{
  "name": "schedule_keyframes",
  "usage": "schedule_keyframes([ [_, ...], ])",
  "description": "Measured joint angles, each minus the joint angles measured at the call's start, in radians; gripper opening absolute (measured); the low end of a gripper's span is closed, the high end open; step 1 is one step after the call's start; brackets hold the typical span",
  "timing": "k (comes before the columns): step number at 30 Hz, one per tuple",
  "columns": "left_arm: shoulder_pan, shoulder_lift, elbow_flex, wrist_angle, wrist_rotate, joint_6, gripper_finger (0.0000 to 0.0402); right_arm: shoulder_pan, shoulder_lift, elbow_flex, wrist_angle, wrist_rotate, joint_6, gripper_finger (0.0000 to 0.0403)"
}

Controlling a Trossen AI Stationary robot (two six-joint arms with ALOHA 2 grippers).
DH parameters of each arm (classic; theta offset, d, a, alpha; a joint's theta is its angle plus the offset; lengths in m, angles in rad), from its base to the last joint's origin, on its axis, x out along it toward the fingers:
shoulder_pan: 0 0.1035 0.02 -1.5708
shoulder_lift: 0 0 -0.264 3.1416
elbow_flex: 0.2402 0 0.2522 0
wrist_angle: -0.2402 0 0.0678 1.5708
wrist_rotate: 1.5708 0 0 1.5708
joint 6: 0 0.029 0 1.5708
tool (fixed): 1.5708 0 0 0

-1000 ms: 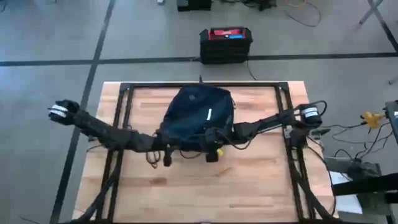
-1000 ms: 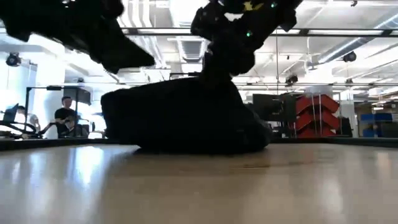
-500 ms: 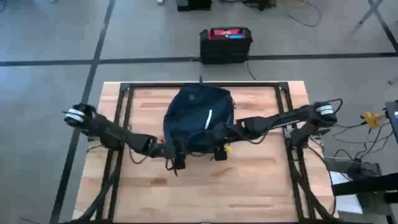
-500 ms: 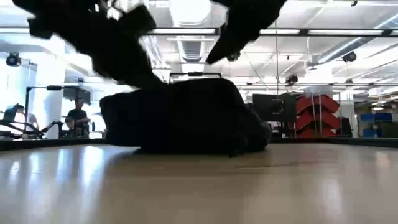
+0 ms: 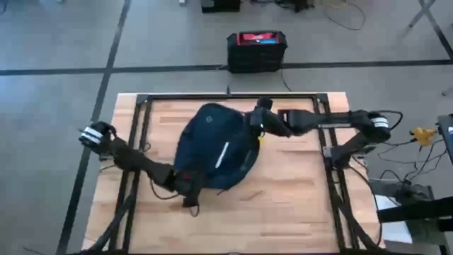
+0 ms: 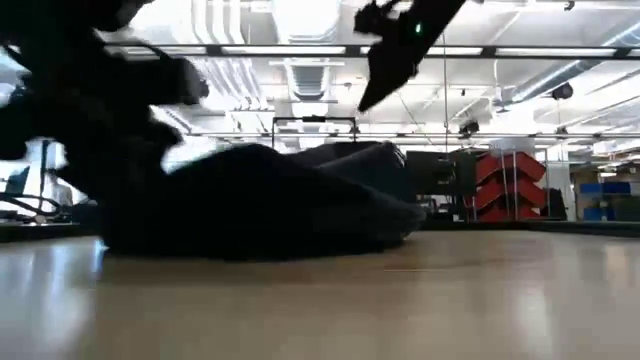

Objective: Unpack backpack
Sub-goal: Open the black backpack

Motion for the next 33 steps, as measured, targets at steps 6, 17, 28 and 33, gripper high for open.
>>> schedule_keyframes([
  [6, -0.053, -0.157, 0.027, -0.176, -0.268, -0.057, 0.0121, 0.009, -0.003, -0.001, -0.094, -0.206, 0.015, 0.0157],
  [17, -0.048, -0.357, -0.14, 0.052, -0.626, 0.006, 0.0144, 0.118, -0.003, -0.042, -0.269, -0.21, -0.102, 0.0138],
  [28, -0.03, -0.34, -0.356, 0.497, -0.635, 0.036, 0.016, 0.163, 0.041, -0.027, -0.217, 0.08, -0.232, 0.0153],
  [33, 0.002, -0.297, -0.421, 0.563, -0.661, 0.038, 0.0162, 0.122, 0.07, -0.027, -0.2, -0.001, -0.246, 0.0145],
])
